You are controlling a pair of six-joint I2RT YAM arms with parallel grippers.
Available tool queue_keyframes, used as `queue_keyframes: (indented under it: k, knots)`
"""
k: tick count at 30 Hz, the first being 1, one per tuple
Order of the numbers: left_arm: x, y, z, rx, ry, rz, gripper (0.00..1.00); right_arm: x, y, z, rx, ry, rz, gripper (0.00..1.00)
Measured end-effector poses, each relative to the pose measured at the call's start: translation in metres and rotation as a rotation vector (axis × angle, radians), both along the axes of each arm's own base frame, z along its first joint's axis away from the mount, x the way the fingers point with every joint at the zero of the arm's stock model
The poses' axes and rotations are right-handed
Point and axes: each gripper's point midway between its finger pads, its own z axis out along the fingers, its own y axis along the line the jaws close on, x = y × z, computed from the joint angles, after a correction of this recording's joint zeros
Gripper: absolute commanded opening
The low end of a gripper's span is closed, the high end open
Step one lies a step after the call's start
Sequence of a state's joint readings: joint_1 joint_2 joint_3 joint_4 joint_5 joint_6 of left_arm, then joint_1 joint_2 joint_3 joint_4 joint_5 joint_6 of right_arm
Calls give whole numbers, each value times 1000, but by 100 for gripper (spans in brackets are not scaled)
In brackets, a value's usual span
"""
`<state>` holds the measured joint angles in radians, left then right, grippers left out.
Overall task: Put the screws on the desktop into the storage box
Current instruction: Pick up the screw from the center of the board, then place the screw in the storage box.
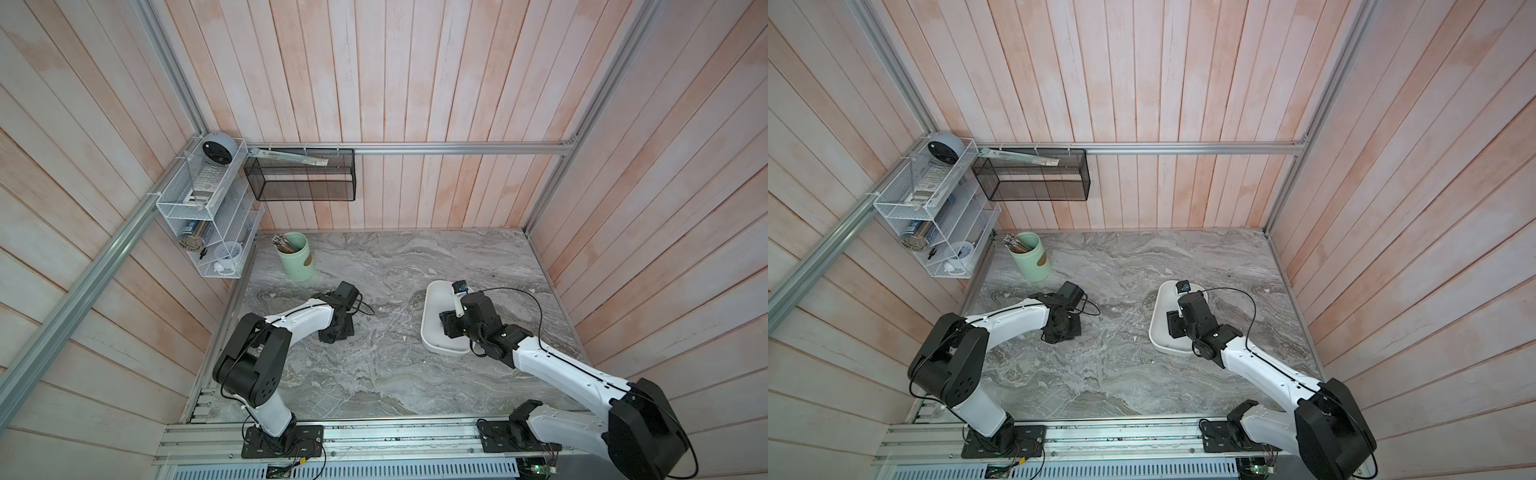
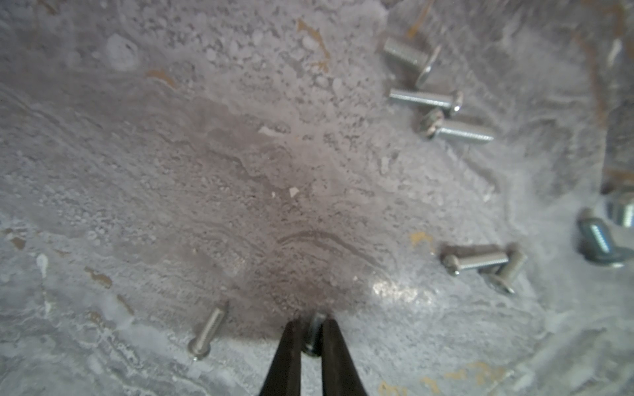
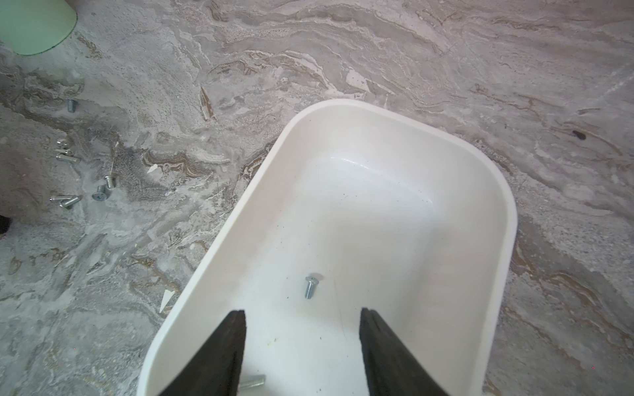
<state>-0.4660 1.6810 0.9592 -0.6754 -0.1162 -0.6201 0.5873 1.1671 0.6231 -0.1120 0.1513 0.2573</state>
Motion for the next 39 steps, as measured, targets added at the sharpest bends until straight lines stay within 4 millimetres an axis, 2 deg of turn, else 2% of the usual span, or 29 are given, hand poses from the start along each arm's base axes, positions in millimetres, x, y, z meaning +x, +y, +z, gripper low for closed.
queue_keyframes:
  k: [6, 14, 19, 24, 27, 30, 32, 35, 39]
  knots:
    - [-1, -1, 7, -11, -10, -1, 10, 0, 0, 0, 0, 0, 0, 59]
    - [0, -4, 28, -50, -58, -4, 10, 0, 0, 0, 0, 0, 0, 59]
    - [-2, -20, 47, -99, -94, -30, 10, 0, -1, 0, -2, -2, -5, 59]
    - [1, -62, 78, -174, -159, -108, 10, 3, -6, 8, -5, -29, -29, 59]
    - [0, -98, 103, -232, -206, -175, 10, 9, -15, 15, -1, -51, -71, 59]
    - [-2, -138, 129, -296, -245, -256, 10, 19, -37, 21, 10, -57, -165, 59]
    - [-3, -168, 141, -334, -262, -306, 10, 26, -60, 23, 26, -55, -251, 59]
    - [-5, -202, 143, -368, -256, -356, 10, 32, -91, 27, 58, -60, -367, 59]
    - [-8, -241, 127, -372, -218, -405, 10, 35, -120, 36, 111, -75, -475, 59]
